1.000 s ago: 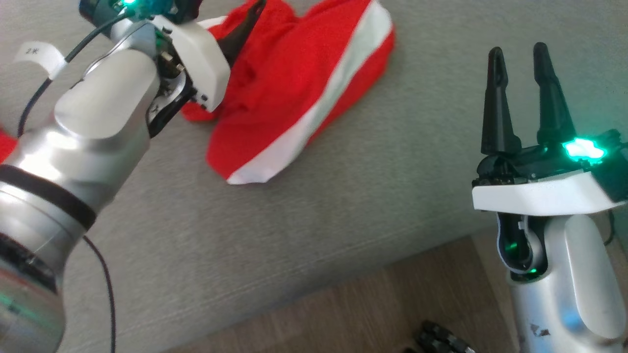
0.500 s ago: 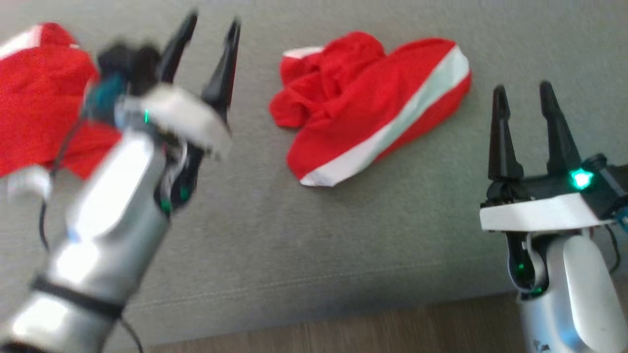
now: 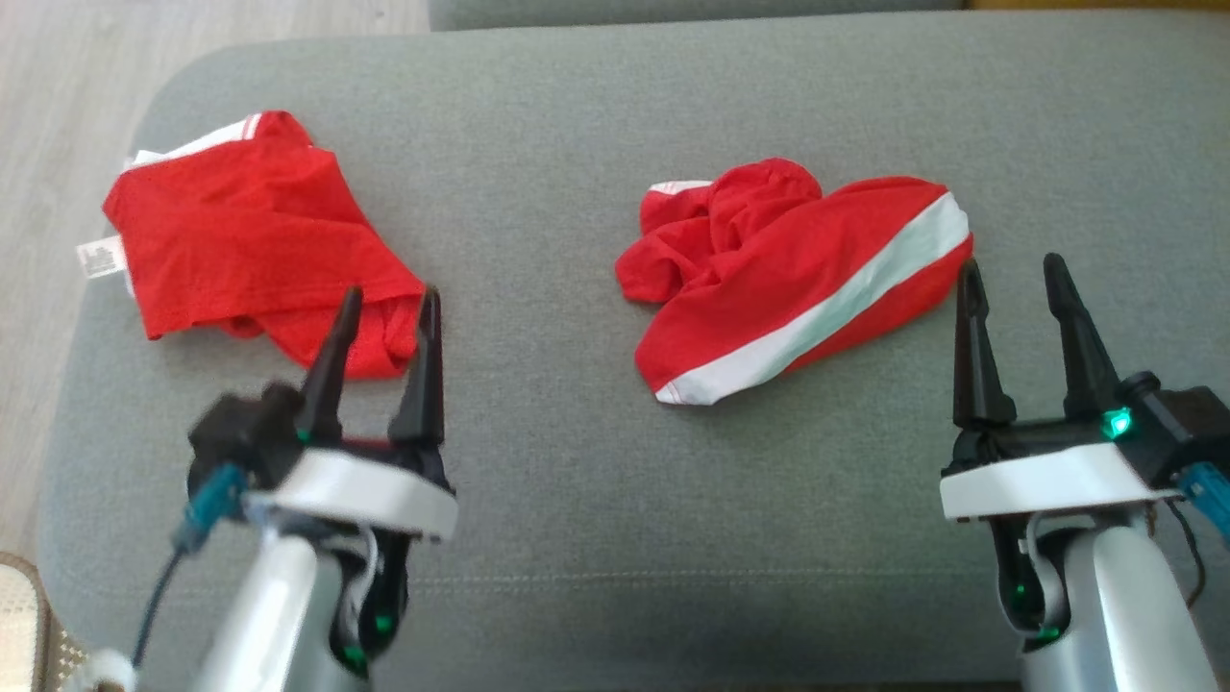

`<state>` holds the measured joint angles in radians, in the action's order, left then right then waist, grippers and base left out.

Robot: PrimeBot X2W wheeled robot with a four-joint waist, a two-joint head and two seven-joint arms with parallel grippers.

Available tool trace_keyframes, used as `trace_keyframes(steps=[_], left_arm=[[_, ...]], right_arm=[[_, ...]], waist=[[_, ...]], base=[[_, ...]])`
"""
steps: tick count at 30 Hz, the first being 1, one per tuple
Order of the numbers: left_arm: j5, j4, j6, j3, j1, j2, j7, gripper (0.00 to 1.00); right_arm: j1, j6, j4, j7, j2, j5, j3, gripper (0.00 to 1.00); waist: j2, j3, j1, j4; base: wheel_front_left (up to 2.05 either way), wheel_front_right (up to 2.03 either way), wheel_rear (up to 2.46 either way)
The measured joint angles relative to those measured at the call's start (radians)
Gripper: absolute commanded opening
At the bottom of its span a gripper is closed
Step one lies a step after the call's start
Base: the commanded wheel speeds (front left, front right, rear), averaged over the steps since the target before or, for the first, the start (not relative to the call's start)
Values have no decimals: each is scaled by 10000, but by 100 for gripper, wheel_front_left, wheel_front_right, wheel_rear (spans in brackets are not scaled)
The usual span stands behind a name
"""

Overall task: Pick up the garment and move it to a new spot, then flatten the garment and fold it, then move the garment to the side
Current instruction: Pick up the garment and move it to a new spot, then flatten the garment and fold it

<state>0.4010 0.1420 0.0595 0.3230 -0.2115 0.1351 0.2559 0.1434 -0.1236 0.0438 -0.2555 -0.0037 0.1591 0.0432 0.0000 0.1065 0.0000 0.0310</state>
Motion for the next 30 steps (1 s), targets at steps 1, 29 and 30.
trace_keyframes(steps=[1,29,30], left_arm=[[-171,-75,-84,-176,251,-159,0,100],[-201,2311,-1166,961,-570,-865,-2,100],[-192,2552,-1185,1091,-814,-867,-2,100]], right_arm=[[-51,0,-6,0,0,0,-2,100],[192,0,-113,2,2,2,-359,100],[272,0,-140,2,2,2,-391,100]], waist=[[0,-46,0,37],[0,983,0,-805],[0,1096,0,-865]], base=[[0,0,0],[0,0,0],[0,0,0]])
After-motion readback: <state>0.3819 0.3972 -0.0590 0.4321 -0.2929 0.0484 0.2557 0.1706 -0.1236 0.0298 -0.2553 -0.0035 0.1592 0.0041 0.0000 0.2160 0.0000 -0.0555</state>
